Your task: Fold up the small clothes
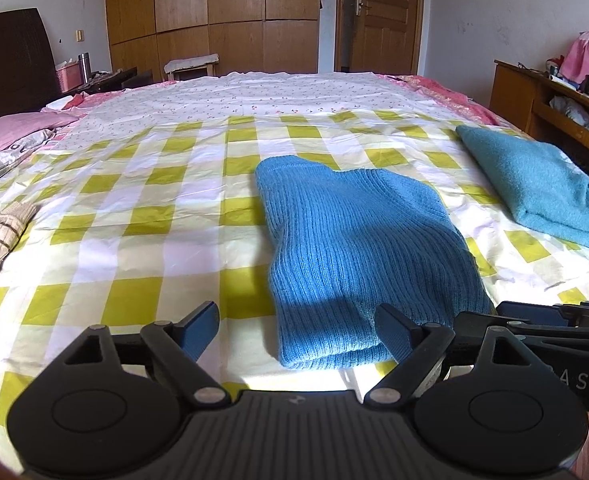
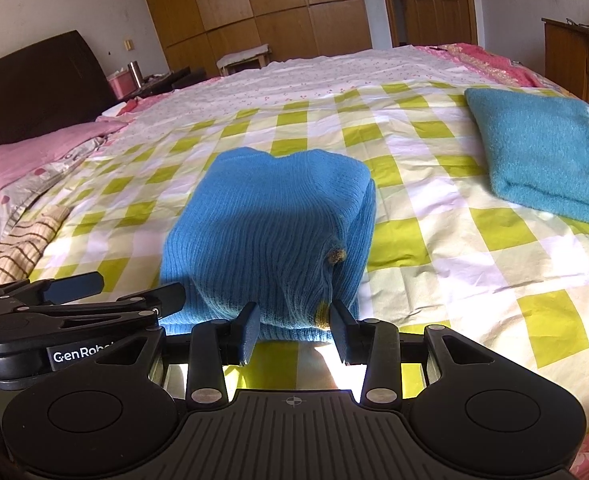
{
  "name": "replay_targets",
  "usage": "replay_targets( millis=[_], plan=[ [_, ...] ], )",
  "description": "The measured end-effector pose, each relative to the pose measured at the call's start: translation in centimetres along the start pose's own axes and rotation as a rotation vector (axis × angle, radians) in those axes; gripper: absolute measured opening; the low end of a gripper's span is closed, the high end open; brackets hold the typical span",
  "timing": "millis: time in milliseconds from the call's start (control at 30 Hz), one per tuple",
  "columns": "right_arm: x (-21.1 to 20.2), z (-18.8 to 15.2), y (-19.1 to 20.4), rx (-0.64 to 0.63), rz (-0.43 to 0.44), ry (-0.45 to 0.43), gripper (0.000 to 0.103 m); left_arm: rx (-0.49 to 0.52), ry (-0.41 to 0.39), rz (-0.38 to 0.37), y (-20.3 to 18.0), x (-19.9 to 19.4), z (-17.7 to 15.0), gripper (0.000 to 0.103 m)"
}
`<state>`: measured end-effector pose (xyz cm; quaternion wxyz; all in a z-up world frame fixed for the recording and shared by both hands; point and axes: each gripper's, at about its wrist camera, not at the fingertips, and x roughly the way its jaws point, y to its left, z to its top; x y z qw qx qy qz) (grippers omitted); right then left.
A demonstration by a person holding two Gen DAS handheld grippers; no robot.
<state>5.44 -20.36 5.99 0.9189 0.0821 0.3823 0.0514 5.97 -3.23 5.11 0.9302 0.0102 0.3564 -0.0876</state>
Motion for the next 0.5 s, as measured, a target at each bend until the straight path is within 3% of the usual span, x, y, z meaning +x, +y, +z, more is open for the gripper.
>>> replay_targets(
  millis=[500],
  plan=[
    [0.03,-0.05,0.02,0.002,0.001,0.002,0.038,0.002,0.015,0.003,0.05,0.06,0.03,0.089]
  ],
)
